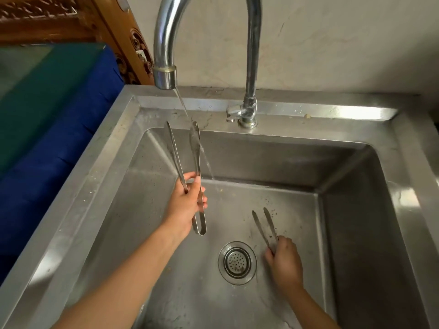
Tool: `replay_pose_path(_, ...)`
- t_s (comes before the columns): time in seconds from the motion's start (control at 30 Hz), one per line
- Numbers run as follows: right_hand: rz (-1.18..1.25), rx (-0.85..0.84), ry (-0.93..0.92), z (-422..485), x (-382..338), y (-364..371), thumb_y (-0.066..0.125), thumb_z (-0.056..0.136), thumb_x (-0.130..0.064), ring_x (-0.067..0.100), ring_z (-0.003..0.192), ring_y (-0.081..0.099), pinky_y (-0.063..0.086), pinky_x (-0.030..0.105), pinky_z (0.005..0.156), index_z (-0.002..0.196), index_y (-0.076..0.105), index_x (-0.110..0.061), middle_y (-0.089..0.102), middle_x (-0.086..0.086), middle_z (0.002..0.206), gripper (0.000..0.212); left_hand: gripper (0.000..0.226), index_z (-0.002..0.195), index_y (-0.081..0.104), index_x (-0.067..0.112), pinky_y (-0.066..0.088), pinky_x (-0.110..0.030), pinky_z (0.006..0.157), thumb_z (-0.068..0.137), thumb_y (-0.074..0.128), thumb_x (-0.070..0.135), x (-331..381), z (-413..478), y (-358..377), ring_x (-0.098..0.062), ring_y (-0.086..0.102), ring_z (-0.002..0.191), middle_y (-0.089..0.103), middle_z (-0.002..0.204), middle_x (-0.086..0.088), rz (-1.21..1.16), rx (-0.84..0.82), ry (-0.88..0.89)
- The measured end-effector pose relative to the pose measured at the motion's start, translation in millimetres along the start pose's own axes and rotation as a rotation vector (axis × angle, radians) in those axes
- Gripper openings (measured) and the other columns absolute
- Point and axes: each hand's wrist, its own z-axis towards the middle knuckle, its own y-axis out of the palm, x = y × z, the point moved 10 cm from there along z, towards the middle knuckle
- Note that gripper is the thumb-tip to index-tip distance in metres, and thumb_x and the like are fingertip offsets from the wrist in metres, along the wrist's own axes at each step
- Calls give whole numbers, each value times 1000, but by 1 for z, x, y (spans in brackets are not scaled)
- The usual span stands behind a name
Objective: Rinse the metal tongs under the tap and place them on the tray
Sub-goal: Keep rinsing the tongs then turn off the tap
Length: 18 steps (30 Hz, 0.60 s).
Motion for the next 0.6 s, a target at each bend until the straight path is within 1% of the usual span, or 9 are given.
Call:
replay_pose_path(0.1,263,1,-101,-4,-42,-35,57,88,-24,24,98,56,44,31,78,116,50,-10,56,6,105,32,7,97,50,21,49,-20,43,94,48,15,7,-10,-10,-14,51,57,49,75,-4,-25,29,26)
replay_pose_path(0.2,468,-8,-241,-11,-108,-80,59,86,-28,10,84,55,35,17,69,108,53,-17,56,-5,94,25,9,93,52,23,52,-21,45,93,50,15,18,-22,-21,-16,55,61,49,77,-6,-40,56,67)
replay_pose_path(0.3,644,-55,-298,-18,-168,-114,59,86,-37,-2,70,54,38,8,61,103,56,-25,59,-12,83,22,14,91,54,27,57,-25,52,92,51,14,32,-38,-31,-15,60,68,52,82,-5,-24,94,127)
replay_pose_path(0.37,734,-90,-296,-23,-201,-129,57,86,-42,2,69,53,40,9,61,97,59,-23,58,-9,82,22,15,93,54,30,58,-26,59,92,53,15,40,-48,-34,-14,63,76,57,89,-2,-33,102,143)
replay_pose_path(0.43,763,-93,-305,-28,-226,-140,56,87,-41,7,69,48,38,9,61,74,55,-24,51,-7,75,21,15,102,54,27,58,-26,65,92,53,16,47,-56,-32,-17,65,85,62,98,-3,-63,85,141)
replay_pose_path(0.47,767,-93,-298,-30,-234,-143,56,88,-39,10,68,46,37,11,60,64,49,-24,48,-5,70,29,19,109,52,24,58,-26,66,92,53,17,50,-59,-31,-19,66,89,64,102,-5,-74,80,138)
replay_pose_path(0.5,777,-100,-283,-31,-239,-144,55,89,-38,14,68,47,38,13,60,61,46,-21,49,-1,68,34,22,112,51,24,58,-26,66,92,54,18,54,-62,-30,-21,67,90,65,102,-7,-81,79,135)
replay_pose_path(0.57,804,-133,-255,-33,-247,-142,54,91,-34,23,70,52,44,26,64,65,50,-12,57,15,74,34,19,106,51,31,55,-27,64,91,54,19,60,-67,-28,-18,68,86,68,98,-6,-84,76,136)
replay_pose_path(0.6,794,-133,-249,-35,-249,-143,53,91,-33,22,71,52,44,25,65,68,52,-10,58,19,79,32,18,101,51,34,53,-28,64,91,55,20,62,-69,-25,-15,68,83,68,97,-4,-80,69,133)
